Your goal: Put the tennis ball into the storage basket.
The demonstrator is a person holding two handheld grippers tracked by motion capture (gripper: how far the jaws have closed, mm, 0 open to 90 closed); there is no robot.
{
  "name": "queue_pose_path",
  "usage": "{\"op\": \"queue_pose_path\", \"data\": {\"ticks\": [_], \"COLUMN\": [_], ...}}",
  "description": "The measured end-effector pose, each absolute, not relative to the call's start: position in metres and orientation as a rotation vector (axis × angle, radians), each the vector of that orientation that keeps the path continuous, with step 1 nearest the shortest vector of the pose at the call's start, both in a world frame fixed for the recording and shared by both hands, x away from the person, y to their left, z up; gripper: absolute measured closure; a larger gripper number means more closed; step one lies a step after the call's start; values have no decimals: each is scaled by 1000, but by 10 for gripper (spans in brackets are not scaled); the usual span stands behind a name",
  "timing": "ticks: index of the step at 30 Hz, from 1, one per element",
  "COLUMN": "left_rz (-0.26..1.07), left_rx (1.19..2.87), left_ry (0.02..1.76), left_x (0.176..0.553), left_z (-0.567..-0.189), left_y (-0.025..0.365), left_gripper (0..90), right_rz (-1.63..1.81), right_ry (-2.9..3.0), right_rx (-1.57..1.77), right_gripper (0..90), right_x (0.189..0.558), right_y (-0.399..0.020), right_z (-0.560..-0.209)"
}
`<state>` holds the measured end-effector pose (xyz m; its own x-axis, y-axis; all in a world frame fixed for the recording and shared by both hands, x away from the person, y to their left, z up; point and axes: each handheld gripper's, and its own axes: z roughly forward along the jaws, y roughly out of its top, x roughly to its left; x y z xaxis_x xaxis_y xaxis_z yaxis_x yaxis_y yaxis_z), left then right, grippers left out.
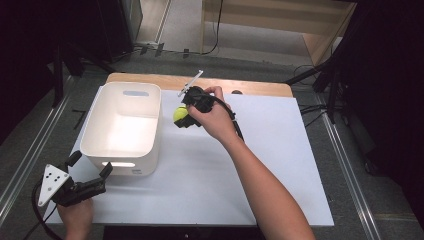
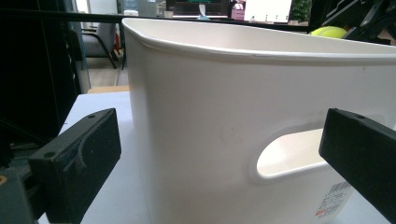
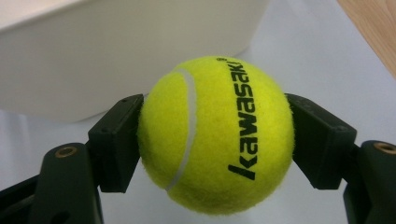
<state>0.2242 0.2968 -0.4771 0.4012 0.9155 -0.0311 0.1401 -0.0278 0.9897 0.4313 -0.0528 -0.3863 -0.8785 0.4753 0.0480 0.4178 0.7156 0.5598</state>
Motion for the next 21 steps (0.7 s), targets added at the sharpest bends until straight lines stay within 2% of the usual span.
{"op": "queue_pose_path", "data": {"ticks": [21], "left_rz": [824], "left_rx": [1475], "left_ry": [994], "left_x": [224], "left_z": [-477], "left_y": [297], "left_gripper": [0], "right_rz": [938], "right_ry": [2828], "right_rx": [636], "right_gripper": [241], "right_x": [425], "right_y": [-39], "right_z": [-363]}}
